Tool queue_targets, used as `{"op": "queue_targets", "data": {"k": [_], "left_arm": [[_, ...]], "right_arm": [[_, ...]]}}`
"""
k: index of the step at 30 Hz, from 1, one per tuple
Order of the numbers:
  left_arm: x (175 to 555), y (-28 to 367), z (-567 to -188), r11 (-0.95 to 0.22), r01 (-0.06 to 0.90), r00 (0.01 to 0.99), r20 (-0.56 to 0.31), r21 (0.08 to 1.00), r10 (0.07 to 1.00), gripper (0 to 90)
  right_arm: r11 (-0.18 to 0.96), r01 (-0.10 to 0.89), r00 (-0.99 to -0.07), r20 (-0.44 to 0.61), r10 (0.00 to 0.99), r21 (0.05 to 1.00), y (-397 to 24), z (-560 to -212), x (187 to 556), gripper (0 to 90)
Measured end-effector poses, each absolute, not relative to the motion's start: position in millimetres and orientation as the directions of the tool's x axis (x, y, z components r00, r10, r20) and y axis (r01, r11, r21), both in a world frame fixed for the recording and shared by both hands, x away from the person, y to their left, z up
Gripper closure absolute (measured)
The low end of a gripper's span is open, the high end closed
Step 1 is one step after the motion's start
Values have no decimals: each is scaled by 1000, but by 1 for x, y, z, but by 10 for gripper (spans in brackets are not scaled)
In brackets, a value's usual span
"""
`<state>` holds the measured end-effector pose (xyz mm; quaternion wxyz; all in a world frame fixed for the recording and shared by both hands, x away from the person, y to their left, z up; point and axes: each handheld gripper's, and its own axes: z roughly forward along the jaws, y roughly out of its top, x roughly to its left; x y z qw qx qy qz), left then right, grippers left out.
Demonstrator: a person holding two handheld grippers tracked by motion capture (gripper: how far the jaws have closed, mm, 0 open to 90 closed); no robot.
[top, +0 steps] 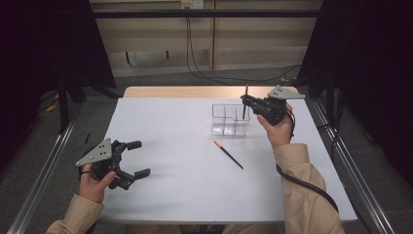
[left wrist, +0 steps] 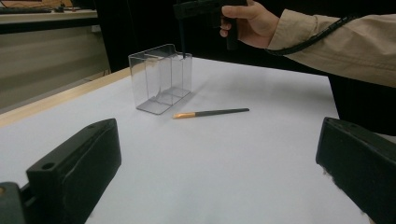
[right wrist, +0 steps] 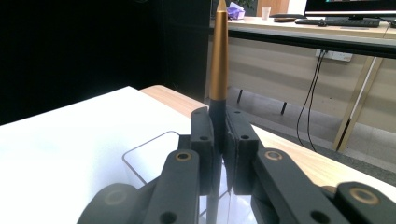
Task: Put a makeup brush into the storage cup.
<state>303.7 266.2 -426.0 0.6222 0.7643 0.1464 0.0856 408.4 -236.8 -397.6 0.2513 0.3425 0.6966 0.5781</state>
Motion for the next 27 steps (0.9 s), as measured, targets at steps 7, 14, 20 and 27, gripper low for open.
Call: {"op": "queue_targets", "data": {"k": [7,14,20,27], "left_arm": [[303,266,-426,-183,118,942,-52,976,330,0],[303,267,-426,-182,118,942,-52,976,332,0],[303,266,-425,-184,117,941,-49,976,335,0],[303,267,-425,-181,117,941,-51,976,334,0]], "right_arm": [[106,191,-639,42,768,976,-237,-402,408,832],[107,190,-636,39,771,976,-237,-404,408,832],[105,194,-630,42,776,975,-238,-407,408,832],[116,198,-634,36,773,973,-238,-410,408,832]]}}
